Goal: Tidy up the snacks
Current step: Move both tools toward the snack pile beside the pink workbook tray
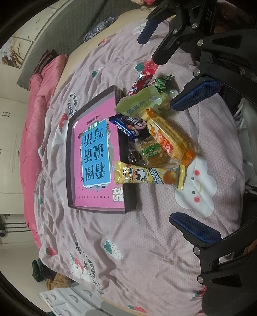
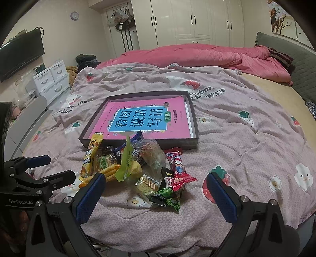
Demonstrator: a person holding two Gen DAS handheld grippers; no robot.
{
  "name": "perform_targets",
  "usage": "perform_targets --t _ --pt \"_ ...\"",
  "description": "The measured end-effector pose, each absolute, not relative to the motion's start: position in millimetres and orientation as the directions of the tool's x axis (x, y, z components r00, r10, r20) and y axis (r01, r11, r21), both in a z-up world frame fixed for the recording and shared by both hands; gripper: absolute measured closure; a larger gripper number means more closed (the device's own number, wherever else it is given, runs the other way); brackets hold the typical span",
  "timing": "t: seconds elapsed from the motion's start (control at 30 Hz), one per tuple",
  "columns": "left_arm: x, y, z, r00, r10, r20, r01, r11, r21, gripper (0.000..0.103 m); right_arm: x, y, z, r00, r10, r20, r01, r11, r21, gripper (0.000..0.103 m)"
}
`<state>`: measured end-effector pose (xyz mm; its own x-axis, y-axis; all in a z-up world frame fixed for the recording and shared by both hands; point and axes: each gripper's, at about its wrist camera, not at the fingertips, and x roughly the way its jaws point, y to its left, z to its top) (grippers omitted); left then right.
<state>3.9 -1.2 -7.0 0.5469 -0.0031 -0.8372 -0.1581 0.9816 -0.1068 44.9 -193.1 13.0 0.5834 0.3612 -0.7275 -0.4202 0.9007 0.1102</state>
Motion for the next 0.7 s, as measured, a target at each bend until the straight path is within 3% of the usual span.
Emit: perform_targets --t 0.7 --pt "2.7 -5.8 -2.2 0.555 -0.023 -0.832 -0.133 0.984 -0.116 0.001 39.4 -199.0 19.9 0.593 0.357 -0.721 -0.413 0.904 0.109 0.000"
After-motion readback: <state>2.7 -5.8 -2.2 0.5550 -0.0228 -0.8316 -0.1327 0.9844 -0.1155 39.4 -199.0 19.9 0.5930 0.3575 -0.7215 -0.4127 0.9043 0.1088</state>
